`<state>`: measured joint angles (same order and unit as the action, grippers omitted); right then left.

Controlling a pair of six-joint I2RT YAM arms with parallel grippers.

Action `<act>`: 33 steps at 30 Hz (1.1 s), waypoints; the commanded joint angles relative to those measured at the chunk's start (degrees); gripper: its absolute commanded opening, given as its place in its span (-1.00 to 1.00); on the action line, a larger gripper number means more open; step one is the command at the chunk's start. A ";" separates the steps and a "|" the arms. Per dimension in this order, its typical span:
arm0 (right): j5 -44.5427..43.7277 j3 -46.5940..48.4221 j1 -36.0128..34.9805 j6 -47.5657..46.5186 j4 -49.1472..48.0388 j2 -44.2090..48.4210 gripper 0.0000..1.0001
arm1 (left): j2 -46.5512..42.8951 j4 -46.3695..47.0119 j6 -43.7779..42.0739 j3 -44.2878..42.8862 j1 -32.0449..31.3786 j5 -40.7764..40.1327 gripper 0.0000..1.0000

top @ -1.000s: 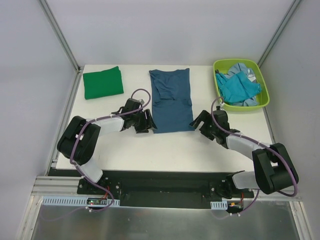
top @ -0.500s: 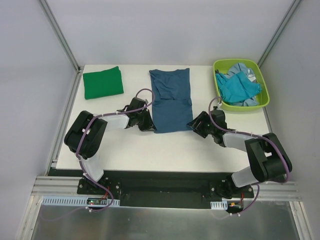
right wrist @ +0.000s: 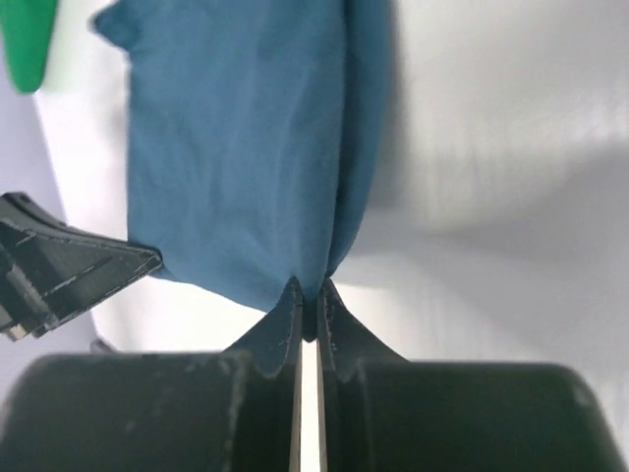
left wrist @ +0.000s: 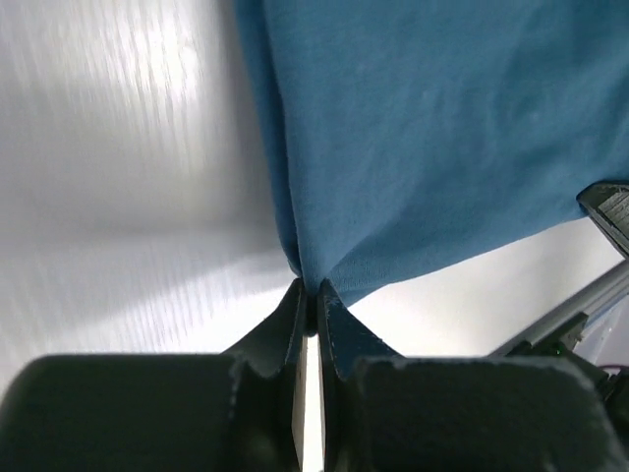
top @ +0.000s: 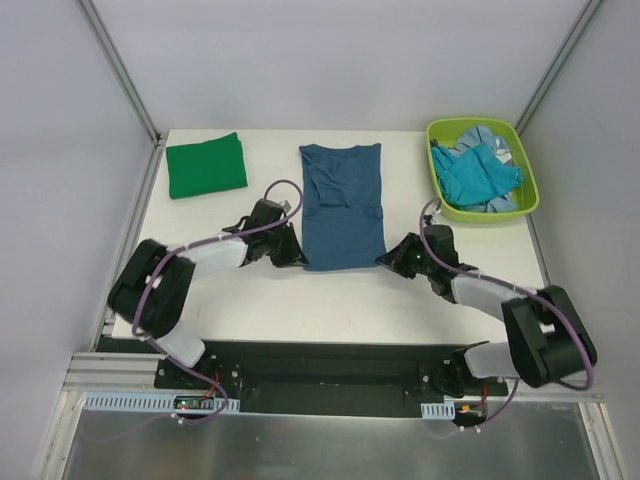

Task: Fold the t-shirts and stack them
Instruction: Grab one side of the 2/3 rectangular tshirt with both arms, then fold the long partially folded tshirt into a neat square

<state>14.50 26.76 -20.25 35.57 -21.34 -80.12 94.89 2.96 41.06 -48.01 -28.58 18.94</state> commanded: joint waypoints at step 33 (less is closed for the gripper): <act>17.41 9.62 -2.52 -1.99 46.31 46.64 -0.99 | -51.93 -18.26 2.63 10.49 -6.67 -9.18 -1.00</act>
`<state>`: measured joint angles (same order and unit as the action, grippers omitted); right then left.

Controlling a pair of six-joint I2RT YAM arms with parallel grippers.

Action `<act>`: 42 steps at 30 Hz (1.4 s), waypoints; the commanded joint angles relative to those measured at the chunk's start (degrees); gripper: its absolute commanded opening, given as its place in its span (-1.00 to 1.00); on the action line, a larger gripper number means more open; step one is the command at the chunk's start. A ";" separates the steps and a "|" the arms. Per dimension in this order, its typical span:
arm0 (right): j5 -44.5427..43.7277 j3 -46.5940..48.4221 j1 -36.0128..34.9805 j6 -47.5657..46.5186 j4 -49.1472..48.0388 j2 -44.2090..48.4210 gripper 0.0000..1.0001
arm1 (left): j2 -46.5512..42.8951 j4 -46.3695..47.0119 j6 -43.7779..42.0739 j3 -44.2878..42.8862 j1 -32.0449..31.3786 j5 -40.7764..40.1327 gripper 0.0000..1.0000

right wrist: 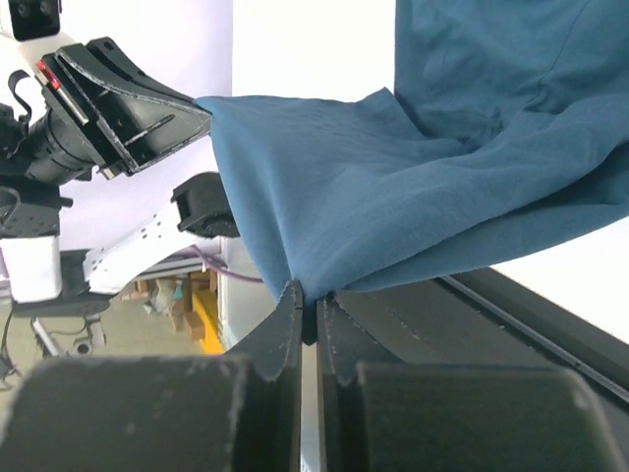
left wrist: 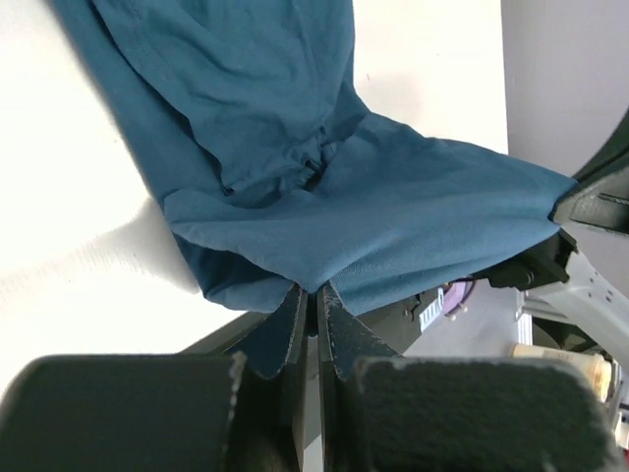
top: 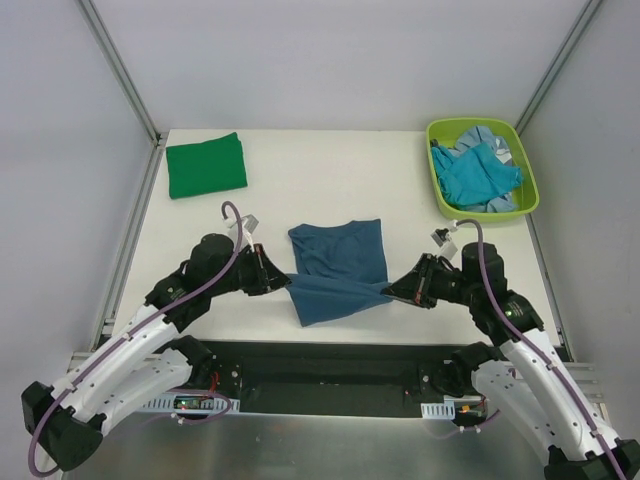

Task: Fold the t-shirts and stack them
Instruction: Fold the long partially folded tshirt into a neat square

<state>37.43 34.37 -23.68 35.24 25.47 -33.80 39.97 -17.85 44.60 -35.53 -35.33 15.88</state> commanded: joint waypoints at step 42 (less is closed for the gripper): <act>-20.73 10.36 8.56 -5.10 -40.05 -41.24 -0.99 | 41.06 13.71 -5.31 -17.46 16.08 -3.04 -1.00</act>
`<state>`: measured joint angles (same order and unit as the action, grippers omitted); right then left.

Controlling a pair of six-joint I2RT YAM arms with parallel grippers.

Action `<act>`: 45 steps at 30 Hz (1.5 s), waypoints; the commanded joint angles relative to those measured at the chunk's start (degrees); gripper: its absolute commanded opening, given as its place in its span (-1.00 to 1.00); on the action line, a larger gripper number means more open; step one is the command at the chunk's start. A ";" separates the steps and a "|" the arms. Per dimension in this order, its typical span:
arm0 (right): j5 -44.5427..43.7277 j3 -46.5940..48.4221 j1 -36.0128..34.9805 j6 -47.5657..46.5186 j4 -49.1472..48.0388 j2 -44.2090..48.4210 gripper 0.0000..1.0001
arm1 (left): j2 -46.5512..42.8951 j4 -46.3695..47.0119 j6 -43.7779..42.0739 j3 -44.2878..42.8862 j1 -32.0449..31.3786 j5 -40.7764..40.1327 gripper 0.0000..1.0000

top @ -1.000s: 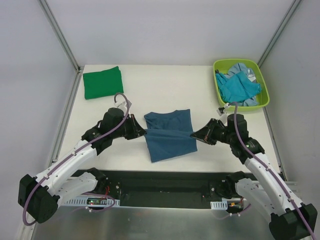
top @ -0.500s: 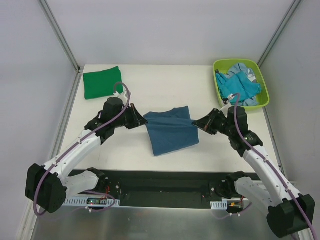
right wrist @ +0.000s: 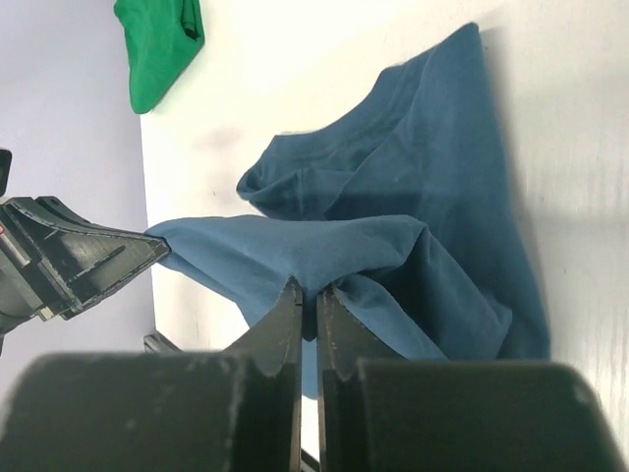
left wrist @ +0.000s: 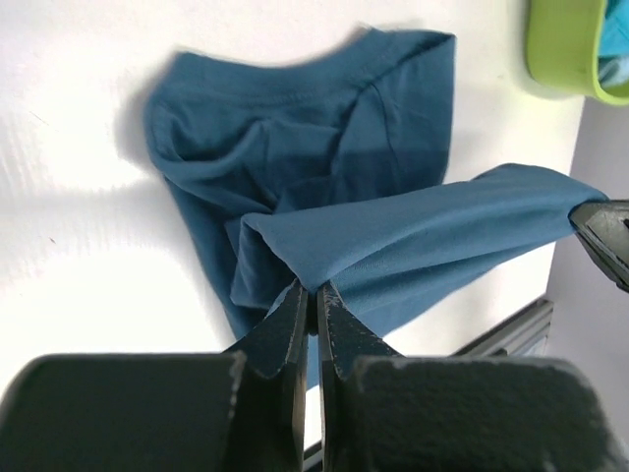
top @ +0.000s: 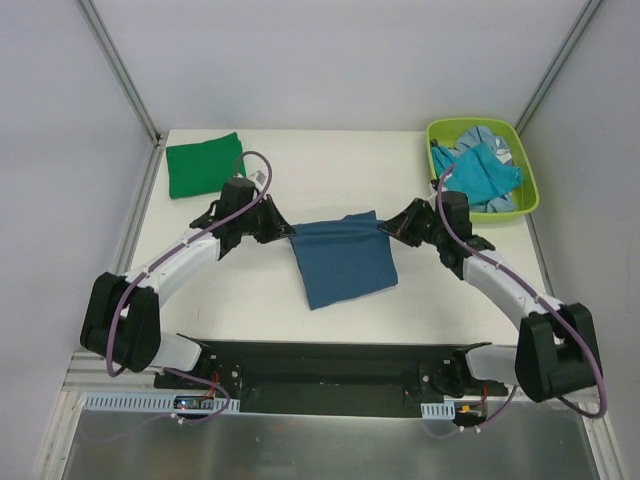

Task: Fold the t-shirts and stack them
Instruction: Fold the long partially folded tshirt into a neat square

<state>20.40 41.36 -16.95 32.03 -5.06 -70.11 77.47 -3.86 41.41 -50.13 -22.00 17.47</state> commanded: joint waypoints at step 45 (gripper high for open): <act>2.63 24.19 -3.00 -7.78 -5.31 -33.67 0.93 | 20.77 7.46 0.43 -13.14 -0.15 6.25 0.98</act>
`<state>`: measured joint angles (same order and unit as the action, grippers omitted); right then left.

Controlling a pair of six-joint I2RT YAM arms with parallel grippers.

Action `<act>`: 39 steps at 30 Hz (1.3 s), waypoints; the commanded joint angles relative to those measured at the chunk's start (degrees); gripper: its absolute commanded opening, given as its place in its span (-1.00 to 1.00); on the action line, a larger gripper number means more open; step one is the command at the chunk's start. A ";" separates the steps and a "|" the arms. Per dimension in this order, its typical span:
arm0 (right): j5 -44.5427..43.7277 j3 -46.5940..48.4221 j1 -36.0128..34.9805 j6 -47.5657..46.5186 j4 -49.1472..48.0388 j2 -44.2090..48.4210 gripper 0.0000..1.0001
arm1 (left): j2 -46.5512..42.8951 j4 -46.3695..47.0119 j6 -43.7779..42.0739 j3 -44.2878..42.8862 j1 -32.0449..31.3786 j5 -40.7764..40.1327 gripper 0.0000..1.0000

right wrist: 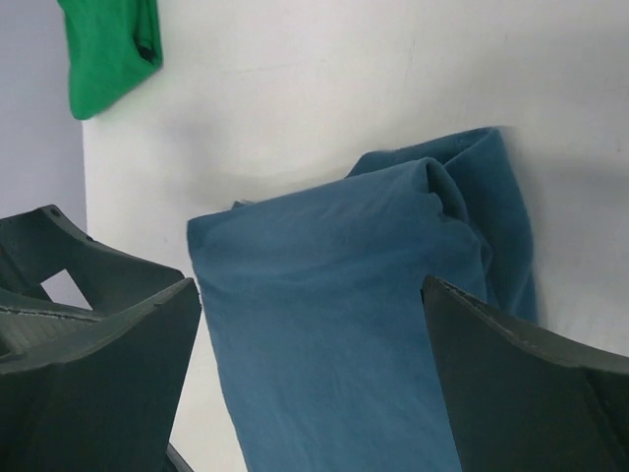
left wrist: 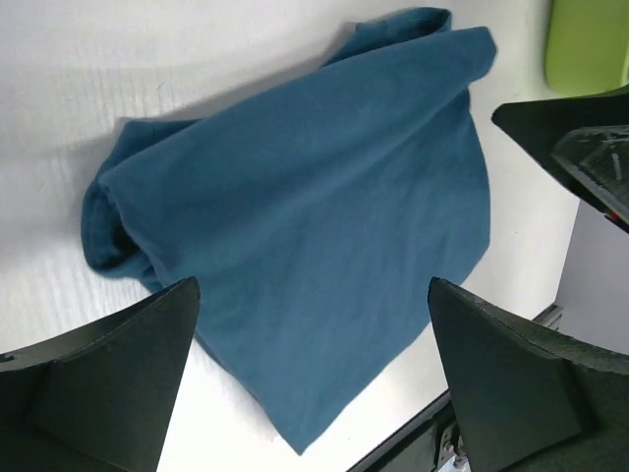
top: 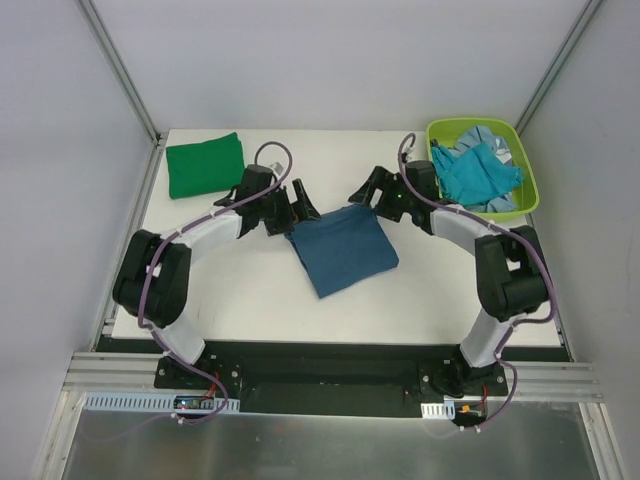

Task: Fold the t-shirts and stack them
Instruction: Fold the long partially folded tshirt into a neat square

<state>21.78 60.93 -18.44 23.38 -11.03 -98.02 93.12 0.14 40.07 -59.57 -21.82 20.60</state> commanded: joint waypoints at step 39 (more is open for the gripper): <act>-20.28 -19.98 -11.62 7.74 -4.79 13.47 0.93 | -5.23 0.04 -10.45 5.96 0.29 1.46 0.98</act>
<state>1.32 37.76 -30.22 34.11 -16.05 -83.11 88.88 3.36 32.42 -55.44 -21.39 24.77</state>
